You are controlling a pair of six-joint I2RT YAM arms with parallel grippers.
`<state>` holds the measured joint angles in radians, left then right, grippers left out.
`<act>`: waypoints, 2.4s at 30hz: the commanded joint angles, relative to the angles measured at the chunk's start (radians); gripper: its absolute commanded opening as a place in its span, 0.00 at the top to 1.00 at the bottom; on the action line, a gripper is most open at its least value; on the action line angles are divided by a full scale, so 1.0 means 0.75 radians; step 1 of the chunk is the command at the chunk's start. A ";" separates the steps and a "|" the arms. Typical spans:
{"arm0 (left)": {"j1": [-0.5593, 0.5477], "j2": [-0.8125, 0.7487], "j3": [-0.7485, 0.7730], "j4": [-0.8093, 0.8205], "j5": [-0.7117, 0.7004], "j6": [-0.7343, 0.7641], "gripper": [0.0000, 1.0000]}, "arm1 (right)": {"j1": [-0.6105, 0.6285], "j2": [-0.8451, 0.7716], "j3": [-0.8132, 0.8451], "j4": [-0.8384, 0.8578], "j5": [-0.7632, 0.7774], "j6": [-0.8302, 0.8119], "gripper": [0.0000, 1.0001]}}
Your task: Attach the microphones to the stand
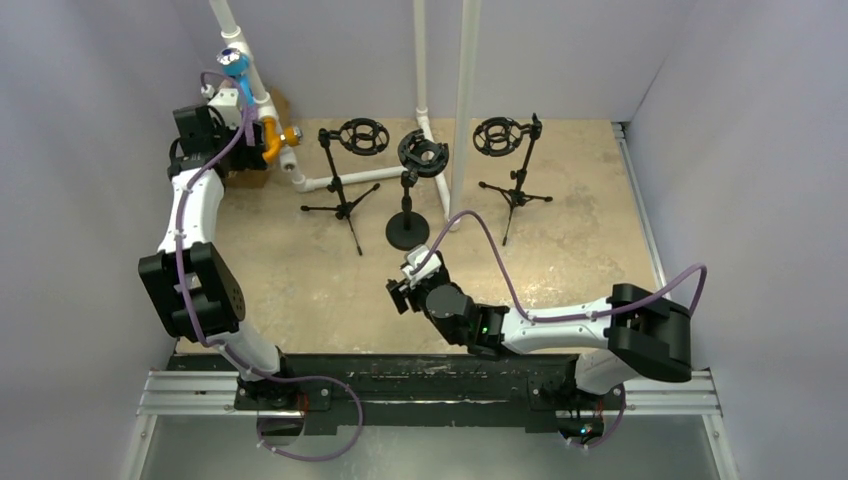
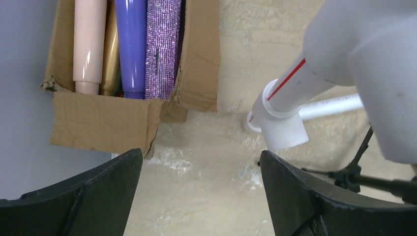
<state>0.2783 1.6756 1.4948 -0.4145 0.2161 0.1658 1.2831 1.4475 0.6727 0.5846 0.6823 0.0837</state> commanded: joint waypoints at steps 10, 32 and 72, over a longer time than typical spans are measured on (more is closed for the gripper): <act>0.030 -0.144 -0.351 0.577 -0.254 -0.192 0.14 | 0.023 0.143 0.137 -0.053 -0.030 0.023 0.27; -0.128 -0.040 -0.593 1.047 -0.760 0.243 0.42 | 0.027 0.242 0.088 0.014 -0.022 0.049 0.26; -0.002 0.193 -0.697 1.237 -0.671 0.434 0.96 | 0.017 0.365 0.105 0.106 -0.085 -0.029 0.28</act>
<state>0.2390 1.8370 0.9749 0.4770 -0.3321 0.5228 1.2957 1.7271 0.7105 0.6655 0.6102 0.0673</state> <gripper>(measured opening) 0.092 0.735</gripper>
